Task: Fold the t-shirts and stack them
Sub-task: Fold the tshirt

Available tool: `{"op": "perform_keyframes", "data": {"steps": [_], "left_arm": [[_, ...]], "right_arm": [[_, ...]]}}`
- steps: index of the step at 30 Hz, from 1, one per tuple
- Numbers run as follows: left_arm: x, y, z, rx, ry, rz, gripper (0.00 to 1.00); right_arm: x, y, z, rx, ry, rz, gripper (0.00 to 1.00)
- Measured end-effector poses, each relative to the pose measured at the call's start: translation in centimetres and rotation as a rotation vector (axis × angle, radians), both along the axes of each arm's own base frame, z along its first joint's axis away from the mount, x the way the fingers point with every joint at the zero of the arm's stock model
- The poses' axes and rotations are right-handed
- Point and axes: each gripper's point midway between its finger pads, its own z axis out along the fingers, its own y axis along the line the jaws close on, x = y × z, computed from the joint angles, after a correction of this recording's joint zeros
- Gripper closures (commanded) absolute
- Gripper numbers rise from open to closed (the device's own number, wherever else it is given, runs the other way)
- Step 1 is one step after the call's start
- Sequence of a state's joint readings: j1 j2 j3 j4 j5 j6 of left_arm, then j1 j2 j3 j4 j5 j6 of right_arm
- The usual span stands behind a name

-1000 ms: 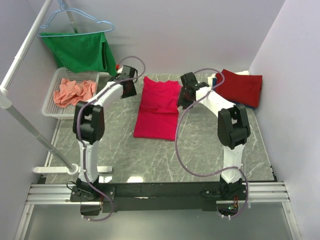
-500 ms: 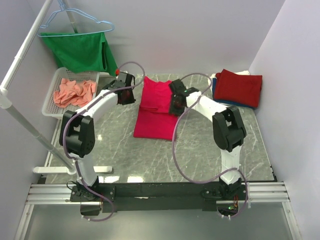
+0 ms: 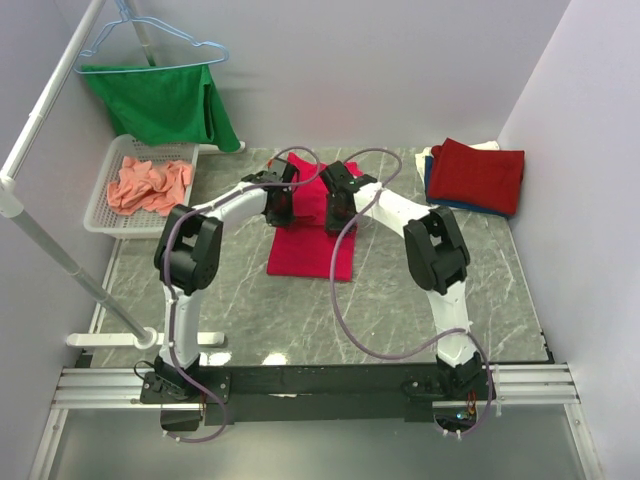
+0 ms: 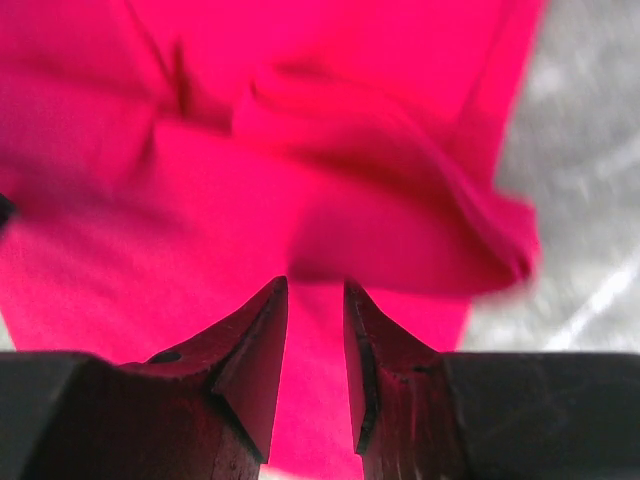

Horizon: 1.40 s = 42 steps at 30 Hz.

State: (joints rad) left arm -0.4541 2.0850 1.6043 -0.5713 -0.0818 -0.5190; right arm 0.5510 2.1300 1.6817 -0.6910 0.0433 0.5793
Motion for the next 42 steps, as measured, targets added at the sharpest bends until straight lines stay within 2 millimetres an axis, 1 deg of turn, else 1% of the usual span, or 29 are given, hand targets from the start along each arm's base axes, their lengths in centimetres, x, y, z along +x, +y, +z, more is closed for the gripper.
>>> {"op": "perform_keyframes", "data": {"steps": [3,5,7,10,14,17,20,24,26,27,28,30,33,36,38,39,42], "left_arm": [[0.2,-0.2,-1.4,0.011,0.034,-0.004,0.92],[0.5,-0.2,-1.7,0.013,0.043,-0.003,0.92],[1.1,-0.5,-1.6,0.011,0.041,-0.003,0.92],[2.6,-1.1,-1.2,0.004,0.020,-0.001,0.90],[4.1,-1.3,-0.7,0.010,-0.016,0.013,0.88],[5.3,-0.7,0.0,0.037,-0.060,0.051,0.86],[6.7,0.3,0.7,0.066,-0.119,0.107,0.81],[7.2,1.6,0.9,0.091,-0.135,0.140,0.72],[6.5,2.3,0.9,0.096,-0.121,0.140,0.68],[5.7,2.7,0.8,0.093,-0.110,0.138,0.64],[4.8,3.2,0.8,0.094,-0.094,0.136,0.63],[2.4,4.1,0.8,0.088,-0.058,0.126,0.59],[-1.0,4.4,1.1,0.047,-0.019,0.090,0.58],[-3.6,4.0,1.5,-0.017,0.000,0.049,0.58],[-4.9,3.6,1.4,-0.058,0.009,0.021,0.58],[-5.7,3.4,1.1,-0.084,0.019,0.005,0.59],[-7.0,3.1,0.0,-0.121,0.048,-0.020,0.60]], "right_arm": [[1.6,0.3,-1.1,-0.006,0.005,-0.010,0.64],[2.4,0.1,-1.6,-0.008,0.014,-0.023,0.65],[3.1,-0.2,-1.5,-0.006,0.012,-0.035,0.65],[4.7,-0.8,-0.8,0.003,-0.012,-0.062,0.65],[6.7,-2.3,-0.2,0.009,-0.040,-0.106,0.66],[7.7,-3.3,0.2,0.010,-0.055,-0.137,0.67],[8.4,-4.4,0.3,0.011,-0.063,-0.164,0.67],[8.6,-5.5,0.4,0.016,-0.059,-0.181,0.59],[7.7,-6.0,0.4,0.014,-0.044,-0.170,0.53],[6.8,-6.4,0.5,0.013,-0.035,-0.159,0.50],[5.6,-6.9,0.5,0.008,-0.020,-0.150,0.49],[2.4,-7.8,1.0,0.008,0.019,-0.125,0.47],[-1.1,-8.2,2.3,0.048,0.038,-0.096,0.46],[-3.8,-7.6,3.5,0.126,0.031,-0.057,0.46],[-5.1,-7.1,3.6,0.169,0.028,-0.032,0.46],[-5.9,-6.7,3.4,0.193,0.038,-0.014,0.46],[-7.7,-5.7,2.0,0.250,0.076,0.036,0.45]]}}
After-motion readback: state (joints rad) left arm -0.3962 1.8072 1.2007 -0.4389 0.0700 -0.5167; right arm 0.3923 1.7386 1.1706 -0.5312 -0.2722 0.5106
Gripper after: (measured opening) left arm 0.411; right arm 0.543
